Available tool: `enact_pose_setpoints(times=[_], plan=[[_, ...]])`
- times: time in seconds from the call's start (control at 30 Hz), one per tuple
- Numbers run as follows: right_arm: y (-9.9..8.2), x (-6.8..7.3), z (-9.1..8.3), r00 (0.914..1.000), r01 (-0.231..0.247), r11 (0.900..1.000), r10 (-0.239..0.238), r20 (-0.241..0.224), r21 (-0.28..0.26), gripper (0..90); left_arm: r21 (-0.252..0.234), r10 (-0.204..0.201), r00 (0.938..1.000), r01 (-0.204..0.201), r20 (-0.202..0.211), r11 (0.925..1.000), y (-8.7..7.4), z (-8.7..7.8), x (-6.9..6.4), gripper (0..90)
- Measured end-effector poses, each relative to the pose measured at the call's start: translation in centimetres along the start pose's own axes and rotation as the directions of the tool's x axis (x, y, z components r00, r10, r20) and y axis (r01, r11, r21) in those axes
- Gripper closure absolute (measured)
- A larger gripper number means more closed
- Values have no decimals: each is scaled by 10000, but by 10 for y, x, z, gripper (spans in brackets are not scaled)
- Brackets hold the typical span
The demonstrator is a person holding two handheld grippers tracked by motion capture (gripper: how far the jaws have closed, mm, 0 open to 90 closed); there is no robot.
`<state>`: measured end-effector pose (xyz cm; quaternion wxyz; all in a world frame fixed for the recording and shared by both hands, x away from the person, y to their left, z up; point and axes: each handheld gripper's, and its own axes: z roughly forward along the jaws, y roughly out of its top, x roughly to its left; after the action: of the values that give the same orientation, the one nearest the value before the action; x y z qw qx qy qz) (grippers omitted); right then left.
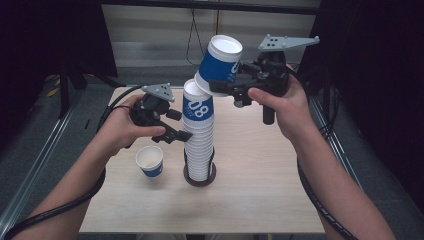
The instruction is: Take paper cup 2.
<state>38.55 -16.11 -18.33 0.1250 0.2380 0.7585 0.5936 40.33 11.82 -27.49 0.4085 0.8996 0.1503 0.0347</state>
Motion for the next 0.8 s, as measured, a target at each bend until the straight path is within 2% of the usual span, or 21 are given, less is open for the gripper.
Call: enact_pose_setpoints(times=[0.03,0.07,0.1,0.2,0.23,0.5,0.57,0.6,0.73,0.8], plan=[[-3,-3,-6,9998,54,9999,-57,190,126,245,69,-99,9999,99,24,9999,-4,1,-1,256],[-3,-3,-6,9998,54,9999,-57,190,126,245,69,-99,9999,99,24,9999,-4,1,-1,253],[-8,-6,-12,9993,89,9997,-97,359,224,245,240,11,10000,-10,-17,9997,-8,2,-2,251],[-13,-10,-18,9988,2,9997,-14,495,247,244,294,-82,10000,82,2,9995,-11,3,-4,248],[-18,-13,-23,9976,32,9994,-56,693,350,245,334,-129,9999,129,-17,9994,-15,4,-5,247],[-36,-24,-45,9945,-113,9991,71,1044,399,245,514,-167,9997,159,159,9986,-28,9,-11,243],[-47,-28,-53,9922,-115,9974,26,1248,705,245,560,-134,9996,120,252,9984,-32,12,-14,237],[-51,-29,-55,9917,-60,9968,-42,1287,791,245,484,-240,9993,226,279,9986,-34,14,-16,237],[-65,-32,-59,9910,-23,9928,-137,1329,1197,246,597,-87,9993,65,371,9982,-38,19,-18,235],[-74,-34,-60,9909,-13,9888,-188,1335,1490,247,647,-193,9992,169,361,9978,-41,23,-21,235]])
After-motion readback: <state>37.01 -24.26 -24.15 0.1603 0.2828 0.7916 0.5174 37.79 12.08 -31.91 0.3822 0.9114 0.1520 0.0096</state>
